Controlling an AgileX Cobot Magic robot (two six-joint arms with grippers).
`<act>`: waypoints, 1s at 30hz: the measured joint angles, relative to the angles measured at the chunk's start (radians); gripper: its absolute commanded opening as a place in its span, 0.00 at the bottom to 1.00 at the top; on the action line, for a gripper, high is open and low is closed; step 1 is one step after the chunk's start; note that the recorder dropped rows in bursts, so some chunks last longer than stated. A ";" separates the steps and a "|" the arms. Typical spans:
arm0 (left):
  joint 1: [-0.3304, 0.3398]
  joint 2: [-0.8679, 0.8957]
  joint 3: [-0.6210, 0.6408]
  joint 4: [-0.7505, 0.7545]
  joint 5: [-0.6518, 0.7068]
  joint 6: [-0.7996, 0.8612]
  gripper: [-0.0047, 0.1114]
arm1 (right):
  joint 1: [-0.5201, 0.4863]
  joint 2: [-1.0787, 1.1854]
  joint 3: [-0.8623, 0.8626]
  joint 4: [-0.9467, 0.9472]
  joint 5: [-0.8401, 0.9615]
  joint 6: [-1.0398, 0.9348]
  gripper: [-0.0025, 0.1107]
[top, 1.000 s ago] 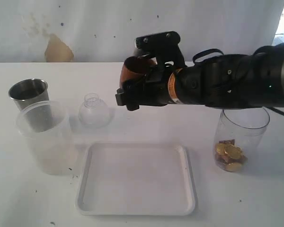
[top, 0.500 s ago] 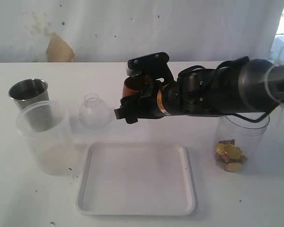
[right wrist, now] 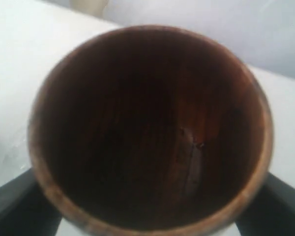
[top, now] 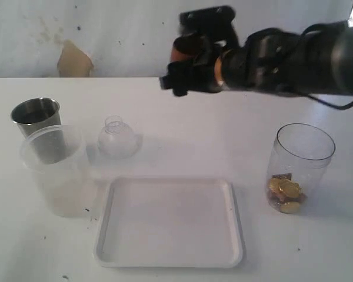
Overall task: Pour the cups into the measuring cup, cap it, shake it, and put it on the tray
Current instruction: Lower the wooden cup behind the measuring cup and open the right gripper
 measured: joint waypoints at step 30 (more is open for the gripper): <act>0.000 0.000 0.000 0.000 0.000 0.000 0.04 | -0.612 0.384 -0.007 0.000 -0.454 -0.353 0.02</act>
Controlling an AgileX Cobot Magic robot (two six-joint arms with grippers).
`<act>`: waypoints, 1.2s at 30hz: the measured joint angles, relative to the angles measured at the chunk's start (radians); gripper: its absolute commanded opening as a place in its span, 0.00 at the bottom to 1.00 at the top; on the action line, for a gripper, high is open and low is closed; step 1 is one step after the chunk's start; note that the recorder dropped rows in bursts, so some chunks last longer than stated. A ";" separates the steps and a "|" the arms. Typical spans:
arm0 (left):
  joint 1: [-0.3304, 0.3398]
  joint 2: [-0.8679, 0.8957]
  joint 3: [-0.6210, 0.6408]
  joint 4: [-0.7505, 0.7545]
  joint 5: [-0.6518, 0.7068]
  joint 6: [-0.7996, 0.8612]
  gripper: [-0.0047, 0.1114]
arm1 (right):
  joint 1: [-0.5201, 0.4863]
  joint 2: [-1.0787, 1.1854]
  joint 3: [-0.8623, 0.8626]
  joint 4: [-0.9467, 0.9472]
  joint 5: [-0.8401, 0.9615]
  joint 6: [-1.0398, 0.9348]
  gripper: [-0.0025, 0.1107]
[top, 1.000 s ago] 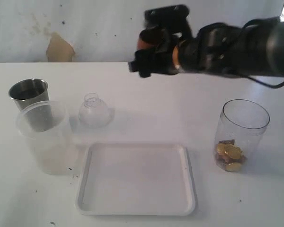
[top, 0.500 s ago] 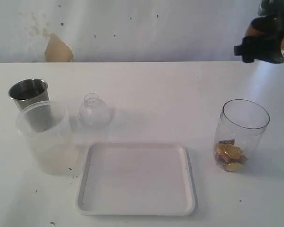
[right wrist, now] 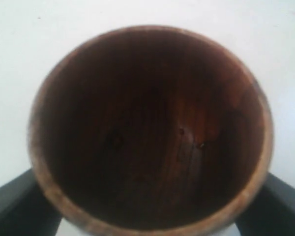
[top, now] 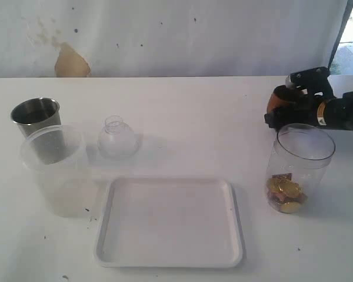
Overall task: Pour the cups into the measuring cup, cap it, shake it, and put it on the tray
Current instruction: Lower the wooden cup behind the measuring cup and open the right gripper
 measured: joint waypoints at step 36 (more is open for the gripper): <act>0.000 0.000 0.000 0.000 0.000 0.000 0.04 | 0.000 -0.085 -0.010 -0.103 0.036 0.066 0.85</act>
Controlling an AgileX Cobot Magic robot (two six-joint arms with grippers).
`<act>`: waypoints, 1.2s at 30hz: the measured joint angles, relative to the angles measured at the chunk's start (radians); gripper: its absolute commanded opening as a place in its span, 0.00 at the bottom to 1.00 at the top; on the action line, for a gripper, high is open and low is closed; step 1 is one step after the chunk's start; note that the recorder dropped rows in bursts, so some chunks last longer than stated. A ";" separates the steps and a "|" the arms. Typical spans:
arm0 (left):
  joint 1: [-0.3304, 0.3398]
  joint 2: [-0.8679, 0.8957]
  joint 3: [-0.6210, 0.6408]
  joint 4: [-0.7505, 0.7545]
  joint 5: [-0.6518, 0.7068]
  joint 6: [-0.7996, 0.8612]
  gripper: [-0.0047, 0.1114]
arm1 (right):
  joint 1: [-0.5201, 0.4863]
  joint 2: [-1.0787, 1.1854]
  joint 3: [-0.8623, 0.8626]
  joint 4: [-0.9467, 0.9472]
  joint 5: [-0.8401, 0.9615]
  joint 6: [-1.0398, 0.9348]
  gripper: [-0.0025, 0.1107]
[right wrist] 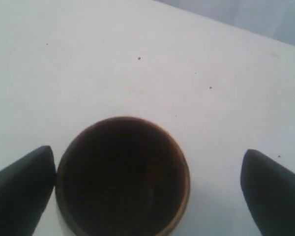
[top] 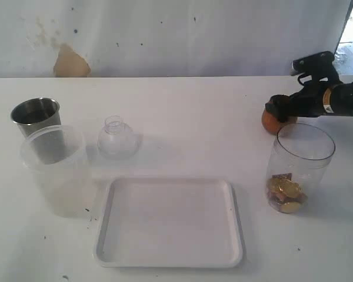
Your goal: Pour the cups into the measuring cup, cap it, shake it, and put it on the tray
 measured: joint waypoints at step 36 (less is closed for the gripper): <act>0.000 0.000 0.000 0.000 0.000 0.000 0.04 | 0.000 -1.057 0.228 -0.518 -0.142 0.981 0.02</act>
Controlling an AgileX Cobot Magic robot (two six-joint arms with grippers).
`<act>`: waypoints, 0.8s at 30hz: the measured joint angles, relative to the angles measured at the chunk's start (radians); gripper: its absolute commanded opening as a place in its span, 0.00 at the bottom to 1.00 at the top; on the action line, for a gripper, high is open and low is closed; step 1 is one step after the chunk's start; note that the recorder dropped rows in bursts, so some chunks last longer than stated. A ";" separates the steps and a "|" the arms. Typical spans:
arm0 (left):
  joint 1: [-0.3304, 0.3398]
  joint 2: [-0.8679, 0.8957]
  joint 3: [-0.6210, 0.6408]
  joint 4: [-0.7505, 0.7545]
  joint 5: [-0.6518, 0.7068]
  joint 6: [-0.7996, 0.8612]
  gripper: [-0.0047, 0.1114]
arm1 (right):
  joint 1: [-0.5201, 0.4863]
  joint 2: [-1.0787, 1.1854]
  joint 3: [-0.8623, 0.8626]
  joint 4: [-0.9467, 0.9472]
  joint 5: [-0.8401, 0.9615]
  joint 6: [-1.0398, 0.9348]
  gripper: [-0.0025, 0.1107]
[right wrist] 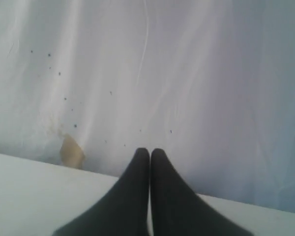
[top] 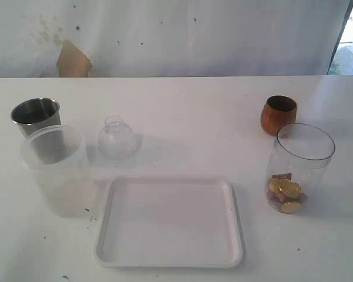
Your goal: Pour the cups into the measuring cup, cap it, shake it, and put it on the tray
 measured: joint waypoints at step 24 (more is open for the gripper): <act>0.000 0.000 0.000 0.000 0.000 0.000 0.04 | 0.001 -0.693 0.234 -0.004 -0.302 0.082 0.02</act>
